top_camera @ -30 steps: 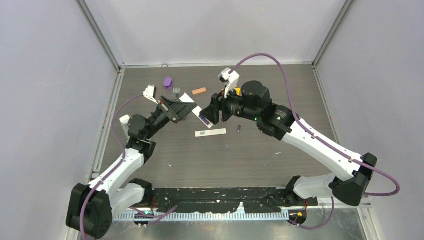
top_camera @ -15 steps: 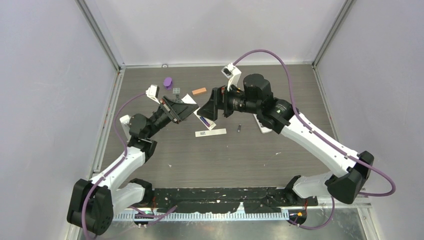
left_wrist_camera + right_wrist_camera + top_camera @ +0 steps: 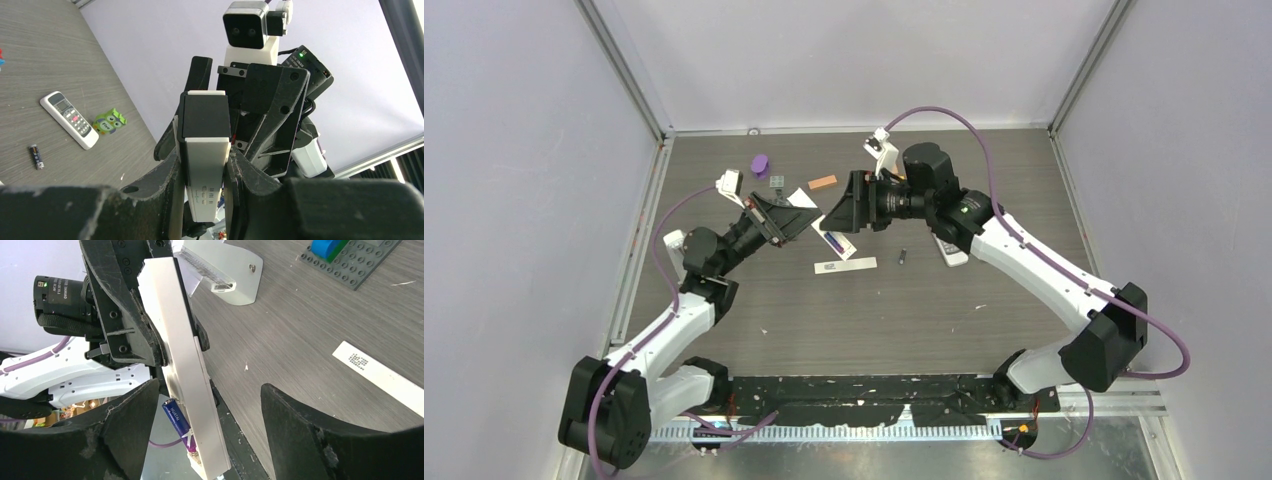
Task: Load the batteries into the remote control
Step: Load the battery into the remote control.
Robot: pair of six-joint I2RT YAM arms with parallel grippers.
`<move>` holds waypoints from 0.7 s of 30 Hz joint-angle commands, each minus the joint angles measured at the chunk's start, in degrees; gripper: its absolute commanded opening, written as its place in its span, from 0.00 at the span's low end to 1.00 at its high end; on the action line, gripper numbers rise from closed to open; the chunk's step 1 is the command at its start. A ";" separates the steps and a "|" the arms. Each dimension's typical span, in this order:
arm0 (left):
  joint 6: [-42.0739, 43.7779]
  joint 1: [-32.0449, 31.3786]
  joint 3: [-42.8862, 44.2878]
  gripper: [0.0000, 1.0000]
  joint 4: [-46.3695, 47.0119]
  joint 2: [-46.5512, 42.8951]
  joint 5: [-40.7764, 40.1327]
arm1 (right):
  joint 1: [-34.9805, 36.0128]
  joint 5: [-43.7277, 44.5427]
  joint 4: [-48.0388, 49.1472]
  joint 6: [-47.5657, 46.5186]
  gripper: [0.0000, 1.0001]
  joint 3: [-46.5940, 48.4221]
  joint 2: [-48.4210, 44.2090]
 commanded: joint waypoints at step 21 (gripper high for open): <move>1.24 0.18 3.03 0.00 4.81 0.47 -0.26 | -1.23 -6.12 5.40 3.87 0.67 -1.93 1.62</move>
